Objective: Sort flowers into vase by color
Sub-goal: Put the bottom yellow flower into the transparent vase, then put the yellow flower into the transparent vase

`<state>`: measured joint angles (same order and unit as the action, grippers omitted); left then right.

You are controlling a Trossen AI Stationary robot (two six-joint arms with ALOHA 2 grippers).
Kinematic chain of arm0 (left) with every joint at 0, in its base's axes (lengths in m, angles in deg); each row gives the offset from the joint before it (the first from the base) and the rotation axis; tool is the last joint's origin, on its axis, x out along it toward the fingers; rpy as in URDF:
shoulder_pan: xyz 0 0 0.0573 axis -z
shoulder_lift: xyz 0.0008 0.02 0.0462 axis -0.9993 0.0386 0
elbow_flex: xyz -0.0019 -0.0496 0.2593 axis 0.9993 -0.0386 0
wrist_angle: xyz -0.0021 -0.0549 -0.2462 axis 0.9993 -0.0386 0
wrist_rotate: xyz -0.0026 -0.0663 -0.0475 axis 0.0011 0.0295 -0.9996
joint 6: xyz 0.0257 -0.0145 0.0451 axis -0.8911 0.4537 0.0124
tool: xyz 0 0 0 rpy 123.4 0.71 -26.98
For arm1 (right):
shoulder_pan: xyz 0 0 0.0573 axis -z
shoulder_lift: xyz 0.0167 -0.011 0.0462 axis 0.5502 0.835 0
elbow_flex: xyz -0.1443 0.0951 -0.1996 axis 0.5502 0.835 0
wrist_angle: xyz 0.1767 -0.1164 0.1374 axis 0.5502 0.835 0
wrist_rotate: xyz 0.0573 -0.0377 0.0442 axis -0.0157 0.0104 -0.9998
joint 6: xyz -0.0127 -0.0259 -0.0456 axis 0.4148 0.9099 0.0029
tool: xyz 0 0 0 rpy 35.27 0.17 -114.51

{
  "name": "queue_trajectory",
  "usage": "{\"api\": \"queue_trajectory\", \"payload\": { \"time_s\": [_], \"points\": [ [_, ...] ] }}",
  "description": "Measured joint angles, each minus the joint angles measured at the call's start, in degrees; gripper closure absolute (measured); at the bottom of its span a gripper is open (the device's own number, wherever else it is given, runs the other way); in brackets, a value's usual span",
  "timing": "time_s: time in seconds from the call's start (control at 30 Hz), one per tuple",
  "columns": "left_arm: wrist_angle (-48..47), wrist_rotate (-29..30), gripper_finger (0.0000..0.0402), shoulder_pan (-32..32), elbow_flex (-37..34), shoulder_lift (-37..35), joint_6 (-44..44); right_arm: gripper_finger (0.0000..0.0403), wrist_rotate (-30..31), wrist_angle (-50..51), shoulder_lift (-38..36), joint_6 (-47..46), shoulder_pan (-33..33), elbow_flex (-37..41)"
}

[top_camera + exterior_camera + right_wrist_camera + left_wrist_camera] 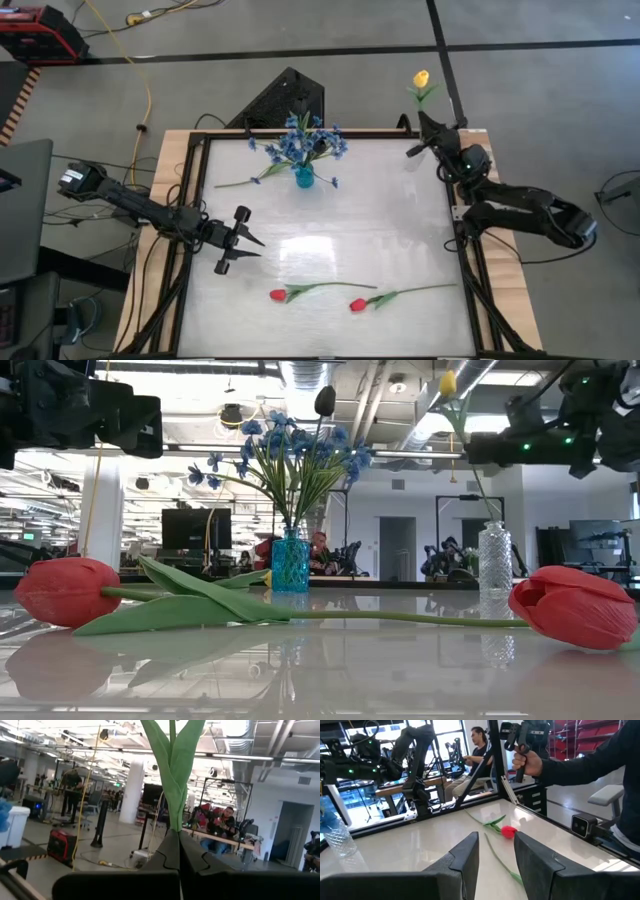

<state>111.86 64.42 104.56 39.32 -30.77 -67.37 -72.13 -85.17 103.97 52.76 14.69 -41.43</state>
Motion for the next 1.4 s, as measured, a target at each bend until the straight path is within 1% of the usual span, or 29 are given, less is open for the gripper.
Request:
{"api": "queue_trajectory", "payload": {
  "time_s": [0.13, 0.33, 0.43, 0.7, 0.9, 1.13, 1.2, 1.4],
  "points": [
    [0.00, -0.01, 0.0288, 0.00, 0.00, 0.00, -0.15, 0.0387, 0.02, 0.44, 0.98, 0.44, -0.02, 0.00],
    [-0.04, -0.02, 0.0288, 0.00, 0.00, 0.00, -0.11, 0.0346, 0.03, 2.52, 0.46, 2.13, -0.02, 0.00],
    [-0.04, -0.02, 0.0288, 0.00, 0.00, 0.00, -0.09, 0.0337, 0.15, 4.62, -0.54, 2.14, -0.02, 0.00],
    [-0.10, -0.04, 0.0288, 0.00, 0.00, 0.00, -0.04, 0.0333, 4.78, 12.12, -5.77, 2.27, -0.02, 0.00],
    [-0.33, -0.04, 0.0288, 0.00, 0.00, 0.00, -0.02, 0.0332, 5.81, 21.43, -10.84, 2.06, -0.04, 0.00],
    [-0.31, -0.04, 0.0288, 0.00, 0.00, 0.00, -0.02, 0.0331, 5.75, 37.13, -17.41, 0.06, -0.04, -0.01],
    [-0.31, -0.07, 0.0288, 0.00, 0.00, 0.00, -0.08, 0.0331, 4.76, 41.16, -19.28, -0.53, -0.17, -0.02],
    [-0.31, -0.06, 0.0288, 0.00, 0.00, 0.00, -0.13, 0.0331, 4.24, 51.11, -23.74, -1.46, -3.70, -1.51]
  ]
}}
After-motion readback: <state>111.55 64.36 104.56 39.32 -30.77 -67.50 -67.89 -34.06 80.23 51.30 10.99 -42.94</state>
